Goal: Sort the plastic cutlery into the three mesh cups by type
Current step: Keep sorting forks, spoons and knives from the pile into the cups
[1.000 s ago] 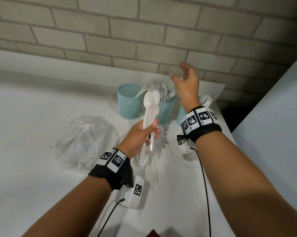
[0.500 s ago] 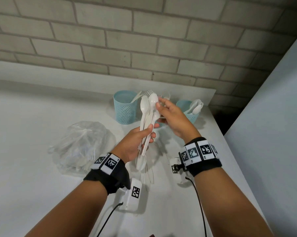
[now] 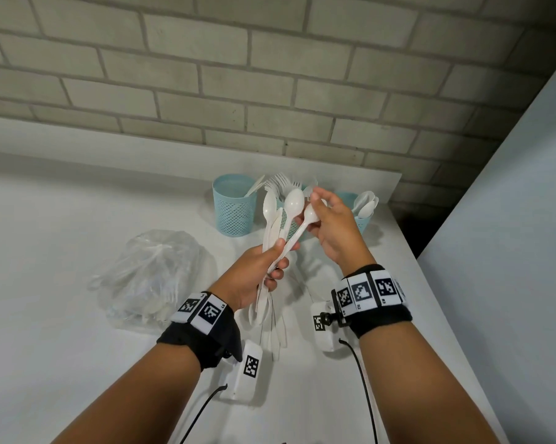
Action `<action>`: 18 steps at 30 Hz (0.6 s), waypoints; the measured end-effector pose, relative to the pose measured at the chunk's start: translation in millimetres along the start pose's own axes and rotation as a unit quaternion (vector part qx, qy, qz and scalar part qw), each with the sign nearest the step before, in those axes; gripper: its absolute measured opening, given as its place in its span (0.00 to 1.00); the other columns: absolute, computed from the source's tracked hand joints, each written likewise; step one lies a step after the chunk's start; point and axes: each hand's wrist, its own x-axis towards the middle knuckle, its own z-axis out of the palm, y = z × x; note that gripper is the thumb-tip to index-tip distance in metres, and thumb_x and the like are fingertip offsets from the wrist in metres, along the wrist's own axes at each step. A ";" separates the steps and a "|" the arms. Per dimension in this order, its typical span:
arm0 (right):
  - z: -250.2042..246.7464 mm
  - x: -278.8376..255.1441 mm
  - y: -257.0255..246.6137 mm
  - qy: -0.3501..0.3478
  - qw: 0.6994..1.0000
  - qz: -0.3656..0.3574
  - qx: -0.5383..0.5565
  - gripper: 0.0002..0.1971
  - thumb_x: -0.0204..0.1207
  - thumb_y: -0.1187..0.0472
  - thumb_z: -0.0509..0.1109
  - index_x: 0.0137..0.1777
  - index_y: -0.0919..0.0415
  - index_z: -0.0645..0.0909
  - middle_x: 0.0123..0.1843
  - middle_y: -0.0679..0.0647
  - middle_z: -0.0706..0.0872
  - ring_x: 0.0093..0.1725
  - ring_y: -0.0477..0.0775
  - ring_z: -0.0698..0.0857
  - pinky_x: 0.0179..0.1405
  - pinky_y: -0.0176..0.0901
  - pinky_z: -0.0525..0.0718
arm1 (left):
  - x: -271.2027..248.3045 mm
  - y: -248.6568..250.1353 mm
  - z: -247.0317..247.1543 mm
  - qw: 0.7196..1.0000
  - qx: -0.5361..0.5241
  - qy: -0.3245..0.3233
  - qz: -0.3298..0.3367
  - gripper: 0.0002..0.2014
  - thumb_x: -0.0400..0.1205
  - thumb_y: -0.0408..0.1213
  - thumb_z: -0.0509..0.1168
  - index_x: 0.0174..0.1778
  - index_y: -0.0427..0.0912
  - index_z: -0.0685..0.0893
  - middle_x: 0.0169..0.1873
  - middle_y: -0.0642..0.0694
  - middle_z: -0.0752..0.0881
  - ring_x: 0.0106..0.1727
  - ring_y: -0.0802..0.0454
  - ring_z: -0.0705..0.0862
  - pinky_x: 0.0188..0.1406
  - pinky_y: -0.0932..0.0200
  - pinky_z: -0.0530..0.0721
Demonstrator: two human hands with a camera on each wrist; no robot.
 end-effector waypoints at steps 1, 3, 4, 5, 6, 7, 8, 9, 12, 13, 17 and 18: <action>0.6 0.0 -0.6 -0.005 1.000 0.012 0.015 0.16 0.83 0.60 0.61 0.69 0.63 0.72 0.47 0.57 0.85 0.36 0.51 0.86 0.44 0.46 0.86 | 0.1 -0.4 0.5 1.000 0.006 0.001 0.001 0.16 0.86 0.48 0.55 0.58 0.46 0.84 0.26 0.55 0.72 0.23 0.62 0.66 0.20 0.72 0.63; 3.9 -3.9 -0.6 -0.053 0.998 0.044 -0.009 0.17 0.83 0.57 0.62 0.65 0.68 0.75 0.49 0.61 0.86 0.42 0.56 0.85 0.45 0.47 0.86 | 1.3 -0.4 2.1 1.000 0.011 0.005 0.004 0.16 0.86 0.49 0.56 0.58 0.46 0.84 0.25 0.55 0.71 0.23 0.62 0.65 0.20 0.72 0.63; 5.7 -7.4 0.5 -0.082 0.994 0.056 -0.036 0.14 0.82 0.58 0.63 0.60 0.68 0.78 0.48 0.61 0.86 0.43 0.57 0.86 0.44 0.47 0.86 | 1.9 -0.2 3.0 1.000 0.009 0.008 0.005 0.15 0.86 0.49 0.56 0.59 0.45 0.83 0.25 0.55 0.71 0.23 0.62 0.65 0.20 0.72 0.63; 7.2 -10.6 2.0 -0.102 0.991 0.063 -0.058 0.11 0.81 0.59 0.64 0.54 0.67 0.81 0.45 0.60 0.87 0.42 0.56 0.86 0.41 0.44 0.86 | 2.4 0.0 3.7 1.000 0.005 0.012 0.005 0.15 0.85 0.48 0.56 0.60 0.45 0.81 0.24 0.55 0.72 0.22 0.62 0.65 0.20 0.72 0.63; 8.3 -13.0 3.2 -0.109 0.990 0.067 -0.066 0.08 0.81 0.61 0.64 0.50 0.65 0.82 0.43 0.59 0.88 0.41 0.54 0.86 0.39 0.42 0.86 | 2.7 0.2 4.2 1.000 0.002 0.015 0.004 0.15 0.85 0.48 0.56 0.60 0.44 0.80 0.24 0.54 0.72 0.22 0.62 0.66 0.19 0.72 0.63; 8.8 -14.0 4.4 -0.102 0.990 0.069 -0.067 0.06 0.81 0.62 0.64 0.47 0.63 0.82 0.41 0.57 0.88 0.40 0.53 0.86 0.38 0.41 0.87 | 2.7 0.2 4.5 1.000 0.002 0.017 0.002 0.15 0.85 0.48 0.57 0.61 0.44 0.78 0.24 0.54 0.73 0.22 0.62 0.66 0.19 0.72 0.63; 9.0 -14.1 4.9 -0.091 0.991 0.071 -0.063 0.06 0.81 0.62 0.64 0.47 0.62 0.82 0.40 0.56 0.88 0.39 0.52 0.86 0.39 0.41 0.87 | 2.5 0.3 4.5 1.000 0.004 0.018 -0.001 0.15 0.85 0.48 0.57 0.62 0.43 0.78 0.25 0.53 0.74 0.22 0.62 0.67 0.19 0.72 0.64; 9.1 -13.7 4.9 -0.081 0.992 0.075 -0.059 0.06 0.81 0.62 0.64 0.47 0.62 0.82 0.40 0.56 0.88 0.40 0.52 0.86 0.40 0.43 0.86 | 2.2 0.4 4.5 1.000 0.006 0.019 -0.002 0.15 0.86 0.48 0.57 0.62 0.43 0.77 0.25 0.52 0.74 0.21 0.62 0.67 0.18 0.72 0.64; 9.8 -13.1 3.3 -0.062 0.993 0.073 -0.074 0.08 0.82 0.60 0.64 0.46 0.60 0.83 0.40 0.56 0.88 0.40 0.54 0.86 0.41 0.46 0.84 | 1.7 1.6 4.7 0.999 0.025 0.022 0.000 0.17 0.86 0.48 0.56 0.63 0.42 0.78 0.25 0.52 0.75 0.21 0.61 0.69 0.18 0.71 0.65; 9.8 -13.3 1.8 -0.055 0.993 0.066 -0.083 0.09 0.83 0.59 0.63 0.45 0.59 0.83 0.40 0.55 0.88 0.39 0.54 0.86 0.40 0.46 0.84 | 1.5 2.0 5.3 0.999 0.035 0.021 0.002 0.17 0.86 0.49 0.55 0.62 0.42 0.79 0.26 0.52 0.76 0.21 0.61 0.69 0.18 0.71 0.65; 7.3 -11.5 -6.2 -0.027 0.997 0.042 -0.066 0.12 0.84 0.58 0.60 0.45 0.60 0.82 0.41 0.55 0.89 0.40 0.53 0.88 0.44 0.51 0.86 | -0.4 2.6 7.0 0.997 0.071 0.024 0.006 0.16 0.86 0.49 0.54 0.58 0.44 0.82 0.29 0.51 0.77 0.21 0.61 0.70 0.19 0.71 0.65; 6.5 -9.9 -7.4 -0.016 0.998 0.040 -0.055 0.12 0.85 0.59 0.59 0.45 0.61 0.81 0.40 0.55 0.89 0.40 0.53 0.88 0.48 0.52 0.85 | -0.6 2.5 7.5 0.997 0.079 0.024 0.006 0.16 0.86 0.49 0.55 0.58 0.44 0.83 0.29 0.51 0.78 0.21 0.61 0.71 0.19 0.71 0.66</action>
